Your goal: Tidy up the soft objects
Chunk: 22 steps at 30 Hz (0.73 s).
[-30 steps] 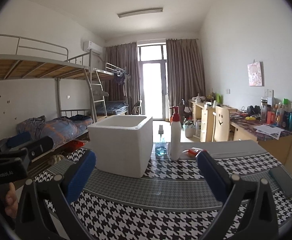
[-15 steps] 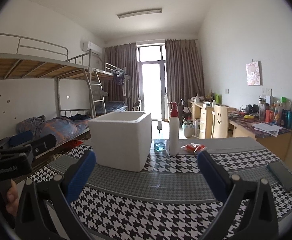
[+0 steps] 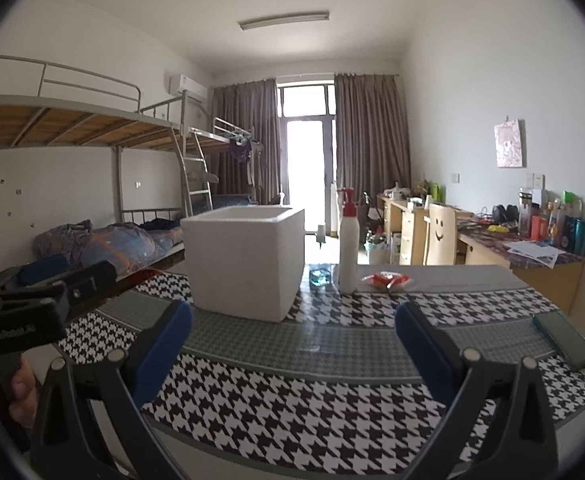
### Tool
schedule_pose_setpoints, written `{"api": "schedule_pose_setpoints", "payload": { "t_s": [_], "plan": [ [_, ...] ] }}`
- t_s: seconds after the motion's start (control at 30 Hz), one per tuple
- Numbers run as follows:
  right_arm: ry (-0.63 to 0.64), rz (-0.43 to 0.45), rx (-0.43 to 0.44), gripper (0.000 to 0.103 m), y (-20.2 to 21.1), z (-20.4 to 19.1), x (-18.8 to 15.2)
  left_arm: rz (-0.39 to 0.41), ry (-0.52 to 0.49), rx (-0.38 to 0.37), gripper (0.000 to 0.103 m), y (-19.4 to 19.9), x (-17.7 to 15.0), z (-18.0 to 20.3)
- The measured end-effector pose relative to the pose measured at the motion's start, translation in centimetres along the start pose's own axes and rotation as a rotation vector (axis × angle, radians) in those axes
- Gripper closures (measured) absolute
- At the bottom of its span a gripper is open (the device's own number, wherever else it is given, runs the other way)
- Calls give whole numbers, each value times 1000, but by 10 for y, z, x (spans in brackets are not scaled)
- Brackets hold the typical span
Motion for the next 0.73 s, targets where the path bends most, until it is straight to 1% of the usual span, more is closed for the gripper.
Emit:
{"api": "schedule_pose_setpoints", "payload": {
  "t_s": [0.17, 0.47, 0.73],
  "plan": [
    [-18, 21, 0, 0, 9, 3, -2, -1, 5, 0, 1, 4, -4, -2],
    [-24, 28, -7, 0, 20, 0, -7, 19, -17, -2, 1, 16, -4, 5],
    [-30, 23, -5, 0, 20, 0, -9, 23, -21, 2, 1, 14, -5, 6]
  ]
}}
Point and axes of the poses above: each gripper's, at about its wrist camera, not at the fingertips, and y roughly against the way its jaws point, z to its right, x to its top, the point moved 4 cm from there along -y, roughly the way its jaws point, and after that the axes turned 8 degrees about x, right-handed, at the moved point
